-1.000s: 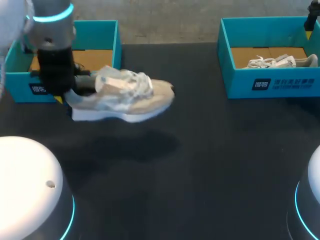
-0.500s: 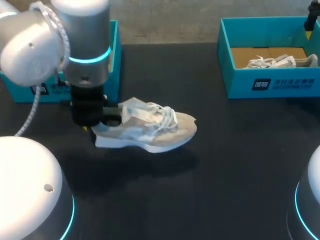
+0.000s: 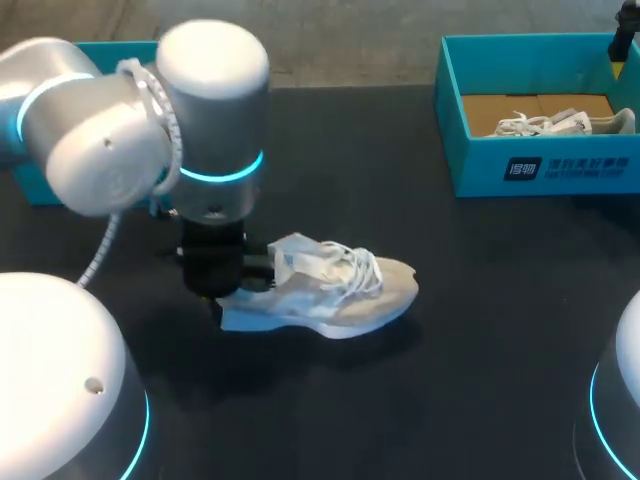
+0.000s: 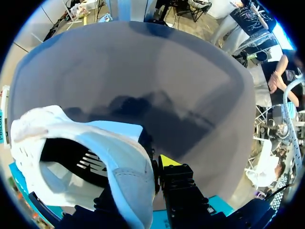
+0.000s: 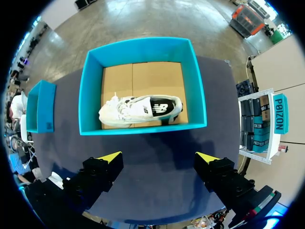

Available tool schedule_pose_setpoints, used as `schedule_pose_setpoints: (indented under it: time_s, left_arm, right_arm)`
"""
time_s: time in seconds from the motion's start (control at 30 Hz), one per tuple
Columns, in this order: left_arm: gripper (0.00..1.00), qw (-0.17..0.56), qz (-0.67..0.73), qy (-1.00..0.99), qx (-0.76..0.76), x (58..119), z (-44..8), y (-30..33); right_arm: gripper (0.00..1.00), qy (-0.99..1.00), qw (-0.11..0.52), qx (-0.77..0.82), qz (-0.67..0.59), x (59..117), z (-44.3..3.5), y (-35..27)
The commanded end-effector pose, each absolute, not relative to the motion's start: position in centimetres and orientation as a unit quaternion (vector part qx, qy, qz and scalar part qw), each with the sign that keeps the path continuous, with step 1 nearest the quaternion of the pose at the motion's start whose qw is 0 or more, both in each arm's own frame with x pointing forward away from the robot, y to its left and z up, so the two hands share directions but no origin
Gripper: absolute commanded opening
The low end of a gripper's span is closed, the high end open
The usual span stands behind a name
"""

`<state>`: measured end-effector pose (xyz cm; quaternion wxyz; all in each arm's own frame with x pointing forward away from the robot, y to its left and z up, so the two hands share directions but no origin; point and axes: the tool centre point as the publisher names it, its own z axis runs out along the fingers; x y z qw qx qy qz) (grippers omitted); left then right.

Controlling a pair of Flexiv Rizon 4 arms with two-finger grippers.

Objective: Take the shoe out of the shoebox, open the shoe tongue, remove and reinsert the insole, then place the shoe into the shoebox

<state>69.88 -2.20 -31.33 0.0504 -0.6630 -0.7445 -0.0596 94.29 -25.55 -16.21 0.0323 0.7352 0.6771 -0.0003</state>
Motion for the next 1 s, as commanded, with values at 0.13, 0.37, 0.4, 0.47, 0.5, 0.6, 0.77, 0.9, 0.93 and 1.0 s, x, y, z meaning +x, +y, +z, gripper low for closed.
schedule_pose_setpoints:
  time_s: [0.13,0.37,0.4,0.47,0.5,0.6,0.77,0.9,0.93,1.0]
  left_arm:
    - [0.00,0.057,-0.060,-0.743,-0.664,69.2,-33.3,-3.9]
    - [0.00,0.051,-0.053,-0.749,-0.659,69.1,-35.3,-5.0]
    - [0.00,0.049,-0.060,-0.749,-0.658,69.1,-35.7,-5.2]
    - [0.00,0.052,-0.058,-0.748,-0.659,69.1,-36.6,-5.6]
    - [0.00,0.047,-0.068,-0.749,-0.657,69.1,-37.0,-5.8]
    - [0.00,0.056,-0.073,-0.753,-0.652,69.2,-38.0,-6.2]
    - [0.00,0.058,-0.077,-0.751,-0.653,68.8,-38.7,-6.7]
    - [0.00,0.054,-0.075,-0.749,-0.656,68.6,-38.9,-7.1]
    - [0.00,0.053,-0.074,-0.749,-0.657,68.6,-38.9,-7.1]
    - [0.00,0.048,-0.073,-0.746,-0.660,68.7,-38.9,-7.3]
  right_arm:
    - [1.00,0.676,0.033,0.736,0.000,94.2,-16.2,-25.5]
    - [1.00,0.676,0.033,0.736,0.000,94.2,-16.2,-25.5]
    - [1.00,0.676,0.033,0.736,0.000,94.2,-16.2,-25.5]
    - [1.00,0.676,0.033,0.736,0.000,94.2,-16.2,-25.5]
    - [1.00,0.676,0.033,0.736,0.000,94.2,-16.2,-25.5]
    - [1.00,0.676,0.033,0.736,0.000,94.2,-16.2,-25.5]
    - [1.00,0.676,0.033,0.736,0.000,94.2,-16.2,-25.5]
    - [1.00,0.676,0.033,0.736,0.000,94.2,-16.2,-25.5]
    - [1.00,0.676,0.033,0.736,0.000,94.2,-16.2,-25.5]
    - [1.00,0.676,0.033,0.736,0.000,94.2,-16.2,-25.5]
